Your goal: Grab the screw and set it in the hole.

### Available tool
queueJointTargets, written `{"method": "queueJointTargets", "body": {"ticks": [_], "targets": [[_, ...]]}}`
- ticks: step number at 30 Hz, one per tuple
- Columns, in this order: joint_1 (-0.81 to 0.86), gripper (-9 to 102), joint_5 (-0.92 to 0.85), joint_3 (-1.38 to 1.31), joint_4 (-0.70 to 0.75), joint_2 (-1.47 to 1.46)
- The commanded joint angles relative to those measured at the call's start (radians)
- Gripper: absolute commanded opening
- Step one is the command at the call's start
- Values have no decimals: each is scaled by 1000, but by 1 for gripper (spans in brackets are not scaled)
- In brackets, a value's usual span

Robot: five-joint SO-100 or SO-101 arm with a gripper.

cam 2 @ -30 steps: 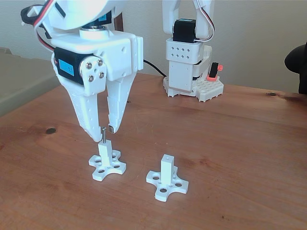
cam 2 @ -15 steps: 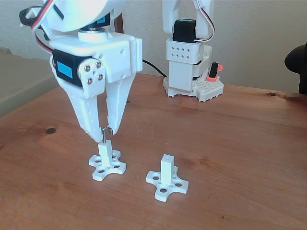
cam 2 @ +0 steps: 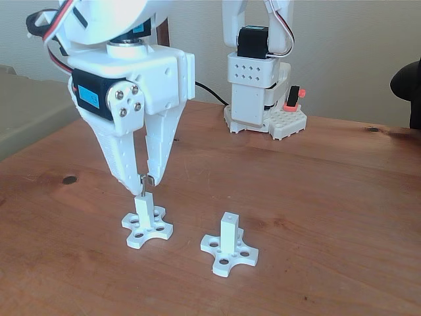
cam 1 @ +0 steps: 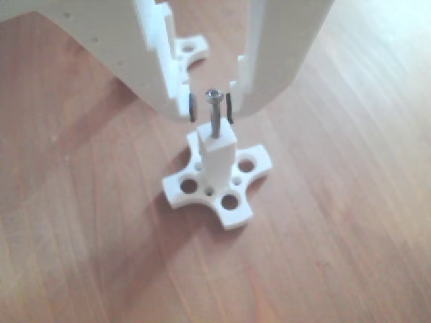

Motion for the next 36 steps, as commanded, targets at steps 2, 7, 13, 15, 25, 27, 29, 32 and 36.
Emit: {"method": "queueJointTargets", "body": {"ticks": [2,7,13,15,25,27,29,32,36], "targets": [[-3,4,-9,-87,-20,20],[-2,4,-11,-91,-20,15],[-2,4,-11,-94,-21,14],[0,4,-11,-94,-23,12],[2,3,-11,-97,-26,6],[2,3,-11,-97,-28,6],[2,2,-12,-97,-28,5],[2,2,-14,-97,-28,5],[5,2,-15,-98,-25,5]]}}
